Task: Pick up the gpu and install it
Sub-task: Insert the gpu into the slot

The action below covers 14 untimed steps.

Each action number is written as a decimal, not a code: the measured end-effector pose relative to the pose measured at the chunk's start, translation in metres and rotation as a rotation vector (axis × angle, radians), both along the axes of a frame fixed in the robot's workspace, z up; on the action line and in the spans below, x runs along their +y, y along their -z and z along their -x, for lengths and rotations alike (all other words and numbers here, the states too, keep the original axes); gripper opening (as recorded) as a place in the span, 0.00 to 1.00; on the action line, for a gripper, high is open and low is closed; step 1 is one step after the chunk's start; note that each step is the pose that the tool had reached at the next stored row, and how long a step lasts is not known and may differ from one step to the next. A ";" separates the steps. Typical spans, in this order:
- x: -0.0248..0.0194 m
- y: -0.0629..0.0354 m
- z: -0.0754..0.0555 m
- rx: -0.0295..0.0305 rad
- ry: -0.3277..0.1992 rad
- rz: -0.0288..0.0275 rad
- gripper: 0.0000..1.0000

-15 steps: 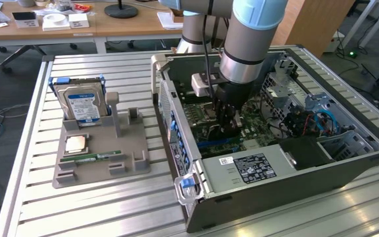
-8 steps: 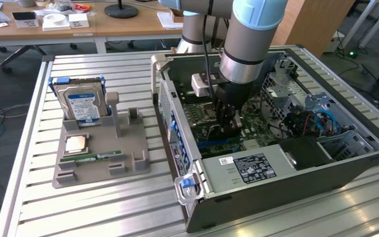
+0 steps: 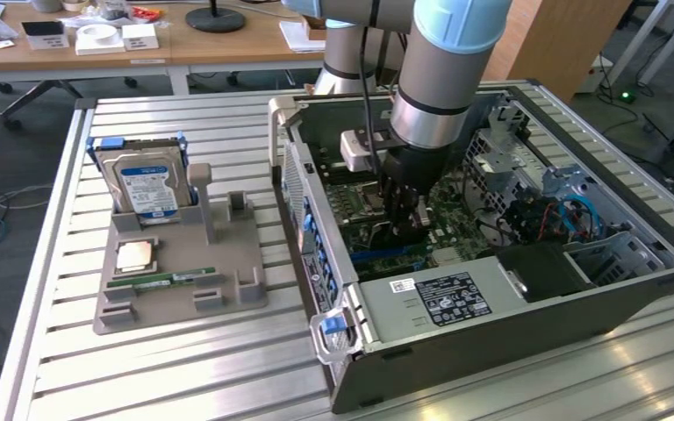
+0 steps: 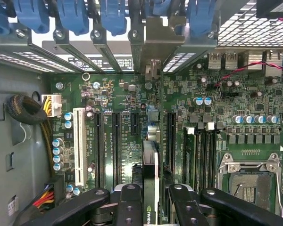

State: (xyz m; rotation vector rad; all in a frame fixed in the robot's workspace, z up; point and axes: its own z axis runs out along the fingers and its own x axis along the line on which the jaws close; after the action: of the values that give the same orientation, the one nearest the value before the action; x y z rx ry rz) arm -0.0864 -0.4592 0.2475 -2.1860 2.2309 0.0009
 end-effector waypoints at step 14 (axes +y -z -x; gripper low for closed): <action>0.0000 0.0029 0.000 0.0000 0.001 0.0000 0.26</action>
State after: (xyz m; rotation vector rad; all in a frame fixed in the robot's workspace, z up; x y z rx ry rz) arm -0.0869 -0.4592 0.2446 -2.1844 2.2324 0.0008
